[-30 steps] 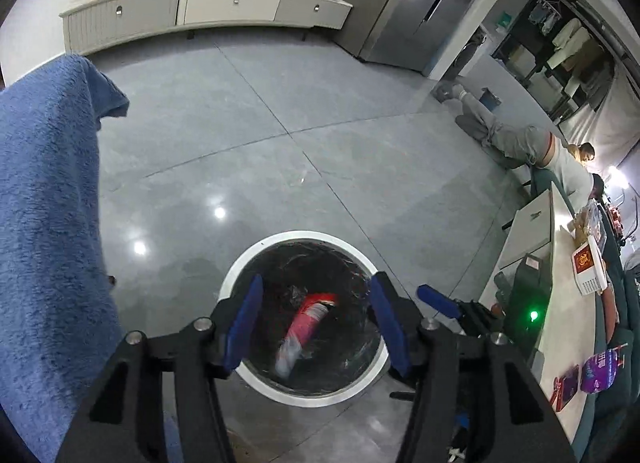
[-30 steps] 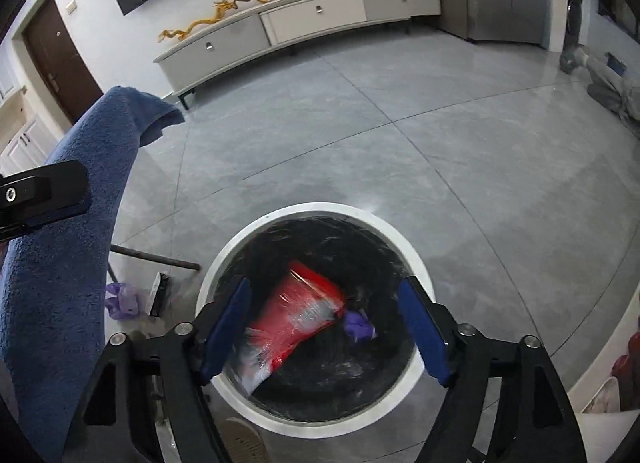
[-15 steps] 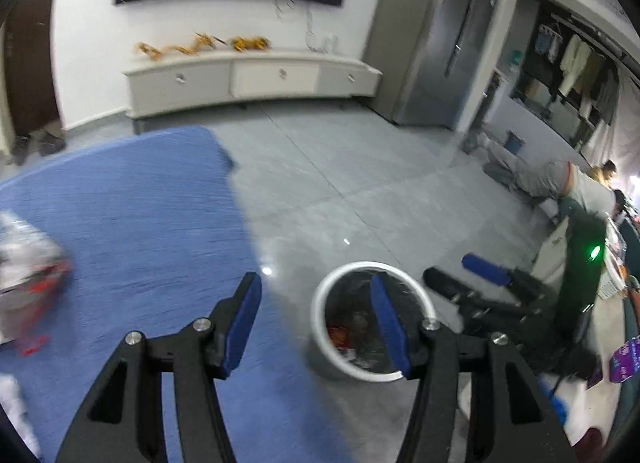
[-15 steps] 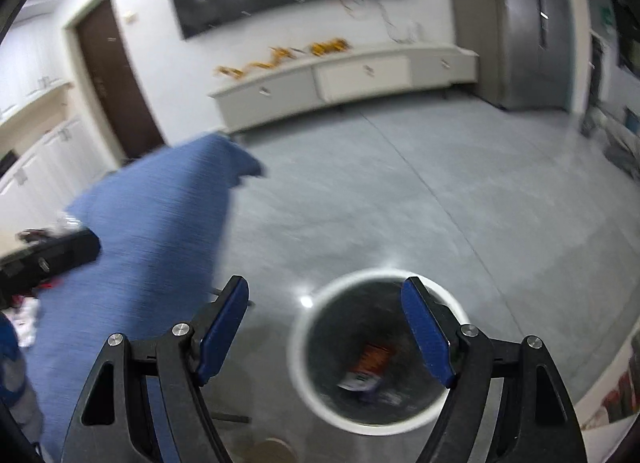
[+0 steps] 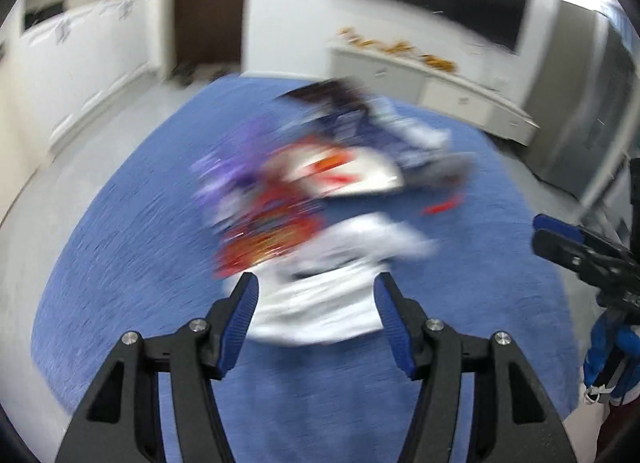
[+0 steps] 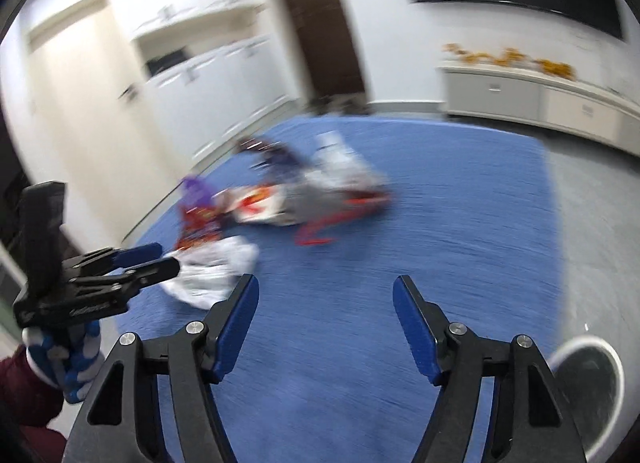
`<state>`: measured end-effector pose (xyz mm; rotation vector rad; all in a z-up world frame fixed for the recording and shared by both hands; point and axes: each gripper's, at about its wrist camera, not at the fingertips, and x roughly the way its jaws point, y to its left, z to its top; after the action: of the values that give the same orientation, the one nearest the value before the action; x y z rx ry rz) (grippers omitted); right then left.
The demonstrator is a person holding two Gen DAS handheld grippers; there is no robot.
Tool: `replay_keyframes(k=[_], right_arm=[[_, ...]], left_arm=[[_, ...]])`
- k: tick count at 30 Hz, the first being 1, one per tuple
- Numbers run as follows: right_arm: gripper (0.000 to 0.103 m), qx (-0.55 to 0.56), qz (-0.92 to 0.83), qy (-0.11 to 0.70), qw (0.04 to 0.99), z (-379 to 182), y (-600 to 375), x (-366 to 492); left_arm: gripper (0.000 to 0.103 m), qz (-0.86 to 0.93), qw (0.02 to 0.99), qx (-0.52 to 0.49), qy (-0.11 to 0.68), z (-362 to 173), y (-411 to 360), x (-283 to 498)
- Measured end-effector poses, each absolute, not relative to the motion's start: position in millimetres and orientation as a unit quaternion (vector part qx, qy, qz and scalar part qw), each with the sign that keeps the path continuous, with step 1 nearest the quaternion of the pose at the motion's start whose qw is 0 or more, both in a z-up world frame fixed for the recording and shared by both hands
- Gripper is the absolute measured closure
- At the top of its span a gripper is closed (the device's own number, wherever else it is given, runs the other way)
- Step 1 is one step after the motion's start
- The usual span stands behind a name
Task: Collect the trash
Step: 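Grasp the clear plastic bag on the rug with the right gripper, then carry the clear plastic bag over the bin and release it from the right gripper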
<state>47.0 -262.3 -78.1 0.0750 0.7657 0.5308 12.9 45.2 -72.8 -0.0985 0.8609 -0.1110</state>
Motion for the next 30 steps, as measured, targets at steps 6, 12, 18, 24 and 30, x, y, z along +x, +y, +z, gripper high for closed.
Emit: replay_keyframes(k=[6,12,18,24,30], right_arm=[[0.034,-0.008,0.322,0.394,0.861,-103.8,-168.7,79.2],[0.051,-0.040,0.332,0.427,0.840,-138.1,-126.3,108.8],[0.069,-0.029,0.344,0.425,0.837,-142.8,-128.0,111.6],[0.070,0.012,0.346,0.390,0.853,-120.2,-184.8,85.6],[0.070,0.064,0.290,0.345,0.890,-94.5,-283.3,44.4]], left_arm=[[0.046,-0.054,0.895,-0.085,0.434,-90.6,75.5,19.8],[0.066,-0.082,0.887,-0.068,0.448,-99.6,52.1,29.2],[0.092,-0.089,0.891,-0.049,0.443,-94.7,37.9,23.7],[0.094,-0.112,0.900,-0.033,0.420,-61.0,11.2,8.4],[0.094,-0.177,0.899,-0.005,0.401,-27.7,-52.4,7.2]])
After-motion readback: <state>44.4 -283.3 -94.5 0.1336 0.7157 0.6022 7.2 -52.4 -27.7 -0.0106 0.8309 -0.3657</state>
